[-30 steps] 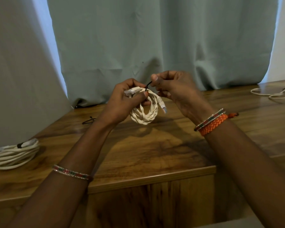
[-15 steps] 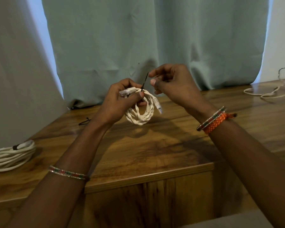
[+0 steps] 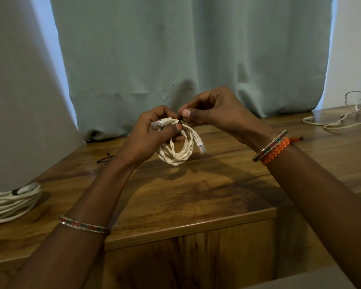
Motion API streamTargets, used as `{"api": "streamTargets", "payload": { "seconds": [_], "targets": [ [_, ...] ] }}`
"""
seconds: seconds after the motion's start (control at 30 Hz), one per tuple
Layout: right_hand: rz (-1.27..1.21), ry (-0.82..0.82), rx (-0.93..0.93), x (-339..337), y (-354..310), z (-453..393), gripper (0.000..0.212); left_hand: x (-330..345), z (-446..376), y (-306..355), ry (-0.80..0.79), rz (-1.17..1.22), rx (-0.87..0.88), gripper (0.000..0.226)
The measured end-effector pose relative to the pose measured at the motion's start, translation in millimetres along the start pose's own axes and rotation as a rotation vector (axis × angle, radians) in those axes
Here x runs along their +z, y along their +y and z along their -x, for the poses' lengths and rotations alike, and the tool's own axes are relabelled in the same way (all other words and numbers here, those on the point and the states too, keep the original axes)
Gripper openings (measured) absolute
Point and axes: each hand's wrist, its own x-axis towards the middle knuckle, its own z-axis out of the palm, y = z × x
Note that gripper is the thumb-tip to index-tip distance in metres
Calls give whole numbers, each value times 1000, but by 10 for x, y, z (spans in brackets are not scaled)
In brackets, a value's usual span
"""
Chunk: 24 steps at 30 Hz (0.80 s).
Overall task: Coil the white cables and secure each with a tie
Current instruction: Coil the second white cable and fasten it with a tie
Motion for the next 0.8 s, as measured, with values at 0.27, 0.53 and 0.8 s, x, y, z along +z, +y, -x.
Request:
{"api": "streamTargets", "payload": {
  "seconds": [0.27, 0.53, 0.8],
  "targets": [
    [95, 3, 15, -25, -59, -28, 7, -3, -6, 4, -27, -19, -19, 11],
    [477, 22, -176, 17, -103, -37, 5, -27, 3, 10, -90, -24, -55, 10],
    [705, -25, -438, 40, -72, 15, 10, -74, 7, 17, -123, -94, -89, 6]
  ]
}}
